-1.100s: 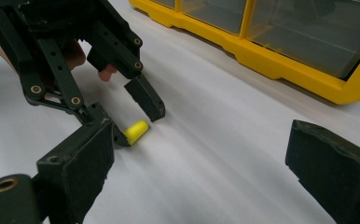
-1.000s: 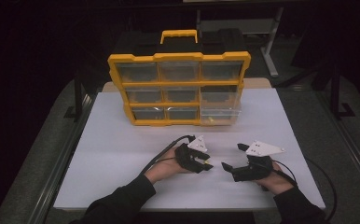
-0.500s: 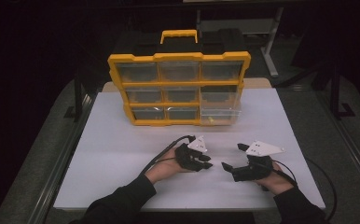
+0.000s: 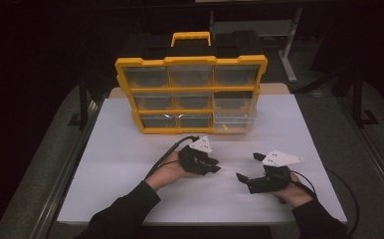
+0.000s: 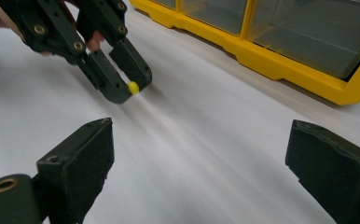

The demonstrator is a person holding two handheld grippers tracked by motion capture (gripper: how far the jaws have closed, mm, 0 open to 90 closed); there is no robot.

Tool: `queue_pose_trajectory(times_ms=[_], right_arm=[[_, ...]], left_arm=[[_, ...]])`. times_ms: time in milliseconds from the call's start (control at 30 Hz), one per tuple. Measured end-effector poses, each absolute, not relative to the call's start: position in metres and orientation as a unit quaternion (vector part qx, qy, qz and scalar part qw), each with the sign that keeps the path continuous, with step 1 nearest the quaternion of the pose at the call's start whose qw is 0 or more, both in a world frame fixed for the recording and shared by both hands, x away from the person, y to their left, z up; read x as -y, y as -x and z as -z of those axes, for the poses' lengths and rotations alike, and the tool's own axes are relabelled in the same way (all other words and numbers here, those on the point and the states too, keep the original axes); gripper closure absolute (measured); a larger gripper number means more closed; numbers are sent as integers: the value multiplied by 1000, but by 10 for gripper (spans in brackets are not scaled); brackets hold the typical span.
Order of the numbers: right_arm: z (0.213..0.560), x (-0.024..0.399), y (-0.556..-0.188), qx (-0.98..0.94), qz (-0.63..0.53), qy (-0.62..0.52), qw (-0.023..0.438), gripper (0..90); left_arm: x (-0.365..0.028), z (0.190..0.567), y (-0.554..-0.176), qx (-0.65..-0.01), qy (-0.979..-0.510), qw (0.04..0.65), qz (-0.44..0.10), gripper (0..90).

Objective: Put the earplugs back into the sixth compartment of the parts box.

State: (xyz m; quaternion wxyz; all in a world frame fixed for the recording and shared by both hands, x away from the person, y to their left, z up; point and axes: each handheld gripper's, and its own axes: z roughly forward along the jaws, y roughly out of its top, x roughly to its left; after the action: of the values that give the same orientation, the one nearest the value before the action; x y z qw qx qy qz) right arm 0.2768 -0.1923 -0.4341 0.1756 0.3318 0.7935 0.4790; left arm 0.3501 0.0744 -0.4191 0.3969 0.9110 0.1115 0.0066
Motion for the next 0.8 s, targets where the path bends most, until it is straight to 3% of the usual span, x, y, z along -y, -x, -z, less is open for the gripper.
queue_pose_trajectory(times_ms=[800], right_arm=[[434,192,-277,-793,-478,-335,176,73]], left_arm=[[-100,369,-363,-113,-903,414,-6,721]])
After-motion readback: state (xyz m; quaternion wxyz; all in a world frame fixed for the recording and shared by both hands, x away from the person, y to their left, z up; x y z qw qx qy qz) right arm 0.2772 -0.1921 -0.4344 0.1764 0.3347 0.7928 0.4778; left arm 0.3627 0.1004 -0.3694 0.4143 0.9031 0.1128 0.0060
